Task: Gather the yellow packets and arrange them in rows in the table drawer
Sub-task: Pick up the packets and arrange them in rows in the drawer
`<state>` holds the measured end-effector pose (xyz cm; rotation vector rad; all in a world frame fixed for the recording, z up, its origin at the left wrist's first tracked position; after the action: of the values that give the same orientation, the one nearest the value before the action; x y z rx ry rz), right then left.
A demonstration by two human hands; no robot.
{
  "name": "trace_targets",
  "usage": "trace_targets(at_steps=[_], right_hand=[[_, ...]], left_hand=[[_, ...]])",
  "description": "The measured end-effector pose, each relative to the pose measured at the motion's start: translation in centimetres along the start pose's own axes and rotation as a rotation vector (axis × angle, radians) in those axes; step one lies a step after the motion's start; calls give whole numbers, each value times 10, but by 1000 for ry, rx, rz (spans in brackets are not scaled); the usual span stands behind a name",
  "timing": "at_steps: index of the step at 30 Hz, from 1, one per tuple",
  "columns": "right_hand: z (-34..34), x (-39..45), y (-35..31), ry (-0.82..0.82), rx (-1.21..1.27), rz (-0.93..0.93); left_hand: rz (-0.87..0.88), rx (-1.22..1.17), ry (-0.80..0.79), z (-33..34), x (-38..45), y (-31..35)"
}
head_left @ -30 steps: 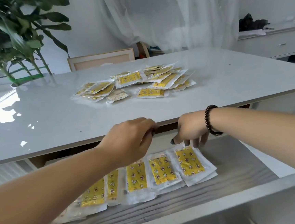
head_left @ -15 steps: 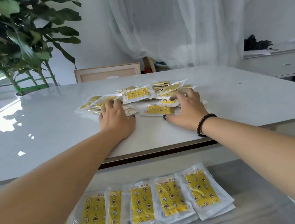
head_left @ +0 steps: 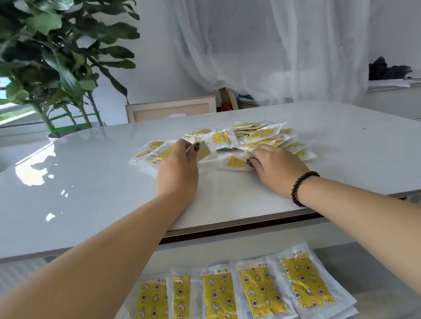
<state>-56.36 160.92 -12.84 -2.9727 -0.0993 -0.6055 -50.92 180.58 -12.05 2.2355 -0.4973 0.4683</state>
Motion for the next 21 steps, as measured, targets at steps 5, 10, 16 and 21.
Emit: trace_targets(at_steps=[5, 10, 16, 21], right_hand=[[-4, -11, -10, 50, 320, -117], [0, -5, -9, -80, 213, 30], [4, 5, -19, 118, 51, 65], [-6, 1, -24, 338, 370, 27]], left_hand=[[-243, -587, 86, -16, -9, -10], [-354, -688, -1, -13, -8, -18], [-381, -683, -39, -12, -5, -22], [-413, -702, -46, -12, -3, -19]])
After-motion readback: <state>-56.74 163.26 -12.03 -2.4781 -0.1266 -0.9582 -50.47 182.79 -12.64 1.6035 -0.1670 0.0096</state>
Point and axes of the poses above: each hand's wrist, its own x-axis towards the middle knuckle, its own z-axis out of the palm, y = z × x, the point moved 2 cm from there along x, towards the middle knuckle, and after that the axes turned 8 degrees about -y, right-handed, at the moved point
